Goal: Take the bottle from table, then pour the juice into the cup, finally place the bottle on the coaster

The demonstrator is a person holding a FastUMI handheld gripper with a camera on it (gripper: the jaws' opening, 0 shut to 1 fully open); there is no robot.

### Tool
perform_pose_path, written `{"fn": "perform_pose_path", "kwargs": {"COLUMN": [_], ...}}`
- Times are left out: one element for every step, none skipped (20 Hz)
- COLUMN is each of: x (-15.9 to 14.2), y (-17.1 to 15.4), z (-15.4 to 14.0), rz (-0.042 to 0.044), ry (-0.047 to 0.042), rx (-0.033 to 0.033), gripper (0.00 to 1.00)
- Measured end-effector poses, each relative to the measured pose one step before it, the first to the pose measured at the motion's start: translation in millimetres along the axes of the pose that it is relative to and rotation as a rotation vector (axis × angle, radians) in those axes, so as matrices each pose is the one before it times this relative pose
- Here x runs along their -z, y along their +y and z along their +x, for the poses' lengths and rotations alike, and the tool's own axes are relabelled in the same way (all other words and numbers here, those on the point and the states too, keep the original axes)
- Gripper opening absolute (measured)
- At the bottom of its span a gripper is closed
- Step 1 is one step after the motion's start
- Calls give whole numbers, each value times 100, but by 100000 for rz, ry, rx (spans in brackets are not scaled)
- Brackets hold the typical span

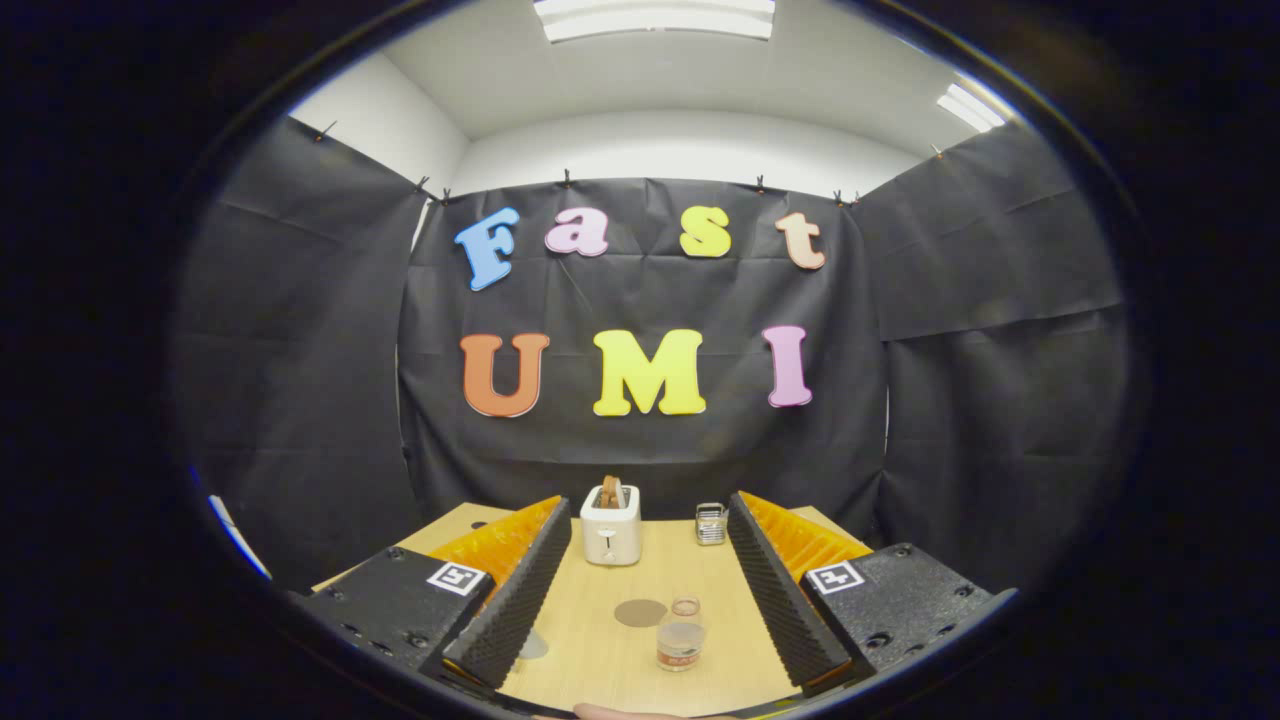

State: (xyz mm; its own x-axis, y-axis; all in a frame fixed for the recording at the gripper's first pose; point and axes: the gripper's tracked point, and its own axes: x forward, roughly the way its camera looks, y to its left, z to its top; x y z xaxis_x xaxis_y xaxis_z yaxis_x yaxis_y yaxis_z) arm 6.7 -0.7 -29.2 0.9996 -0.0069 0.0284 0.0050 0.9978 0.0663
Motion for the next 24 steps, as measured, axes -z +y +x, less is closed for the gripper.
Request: {"fn": "perform_pose_path", "kwargs": {"x": [478, 404, 502, 481, 597, 414, 508, 317, 472, 353, 634, 362, 618, 576, 693, 549, 476, 812, 773, 900, 886, 964, 780, 671], "y": [-120, -241, -206, -128, -153, -80, -7, -166, -166, -70, -215, -123, -218, -96, -116, -110, -248, -228, -50, -46, -128, -77, -100, -72], "z": [123, 226, 249, 195, 155, 218, 80, 73, 60, 67, 138, 48, 237, 116, 50, 59, 81, 220, 225, 282, 330, 309, 265, 275], "rz": [77, -118, -540, -547, -530, -175, 101, 567, 422, 266, -71, -200, -516, -471, 106, 510, 525, 47, -352, -533, -417, -493, -381, 258], "ry": [-200, -133, 125, 74, -8, -35, 77, -260, -217, 66, -68, -55, 313, 457, 240, -58, -15, 403, 584, 903, 1131, 1082, 516, -183], "rx": [298, 794, 638, 653, 559, -65, -92, 303, -185, -67, 96, 31, 220, 241, 60, 42, 449, 509, -162, -113, 62, -8, 147, -82], "gripper": [100, 100, 100, 100, 100, 100, 100, 100, 100, 100, 100, 100, 100, 100, 100, 100, 100, 100, 100, 100, 100, 100, 100, 100]}}
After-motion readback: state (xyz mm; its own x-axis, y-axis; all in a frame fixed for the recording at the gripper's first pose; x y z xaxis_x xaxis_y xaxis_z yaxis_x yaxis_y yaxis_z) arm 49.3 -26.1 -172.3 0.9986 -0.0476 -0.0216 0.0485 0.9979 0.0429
